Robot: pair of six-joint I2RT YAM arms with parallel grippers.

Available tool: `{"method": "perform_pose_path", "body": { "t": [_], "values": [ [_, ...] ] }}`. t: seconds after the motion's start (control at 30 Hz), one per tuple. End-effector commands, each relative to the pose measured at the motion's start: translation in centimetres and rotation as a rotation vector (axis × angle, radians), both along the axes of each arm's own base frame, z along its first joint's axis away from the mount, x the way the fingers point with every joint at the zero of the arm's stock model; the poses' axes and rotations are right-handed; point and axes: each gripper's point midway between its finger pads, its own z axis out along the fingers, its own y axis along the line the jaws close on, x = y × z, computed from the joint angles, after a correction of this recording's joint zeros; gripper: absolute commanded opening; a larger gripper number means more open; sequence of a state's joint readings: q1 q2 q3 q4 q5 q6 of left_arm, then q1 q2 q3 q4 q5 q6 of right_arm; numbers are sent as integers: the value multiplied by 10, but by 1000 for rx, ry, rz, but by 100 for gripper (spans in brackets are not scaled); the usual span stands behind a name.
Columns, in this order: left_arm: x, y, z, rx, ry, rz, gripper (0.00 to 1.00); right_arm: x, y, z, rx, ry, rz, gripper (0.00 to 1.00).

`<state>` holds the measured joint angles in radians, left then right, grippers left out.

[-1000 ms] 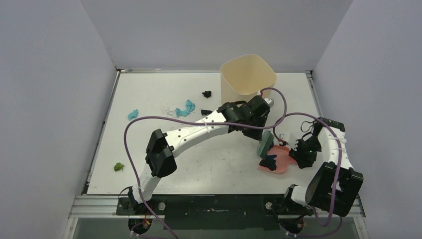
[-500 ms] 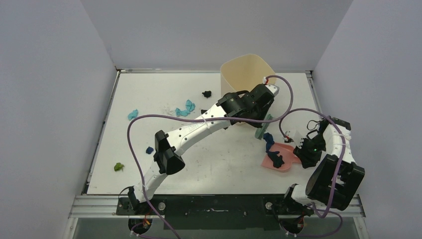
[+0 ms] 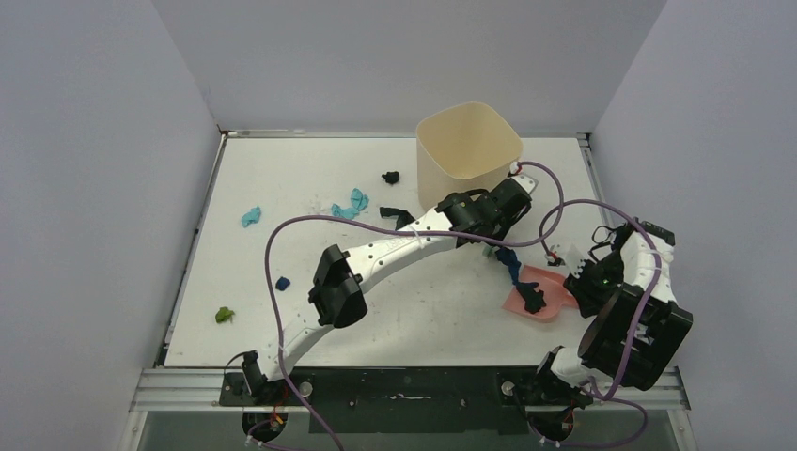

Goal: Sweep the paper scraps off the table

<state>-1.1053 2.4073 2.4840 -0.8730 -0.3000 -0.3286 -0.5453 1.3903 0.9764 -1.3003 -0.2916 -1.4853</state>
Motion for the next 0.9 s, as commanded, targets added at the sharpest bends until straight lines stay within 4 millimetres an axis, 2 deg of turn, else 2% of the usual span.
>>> {"method": "perform_pose_path", "body": {
  "t": [0.0, 0.13, 0.3, 0.63, 0.87],
  "values": [
    [13, -26, 16, -85, -78, -10, 0, 4, -17, 5, -41, 5, -31, 5],
    [-1, -37, 3, -128, 8, -66, 0, 9, -21, 0, -16, 30, -73, 5],
    [-32, -50, 4, -215, 113, -159, 0, 18, -20, -4, 5, 2, -88, 5],
    [-78, -45, 50, -278, 112, -216, 0, 32, -22, -19, 12, -38, -126, 5],
    [-93, -26, 67, -248, 100, -191, 0, 46, -12, -15, 58, -149, -95, 5]
  ]
}}
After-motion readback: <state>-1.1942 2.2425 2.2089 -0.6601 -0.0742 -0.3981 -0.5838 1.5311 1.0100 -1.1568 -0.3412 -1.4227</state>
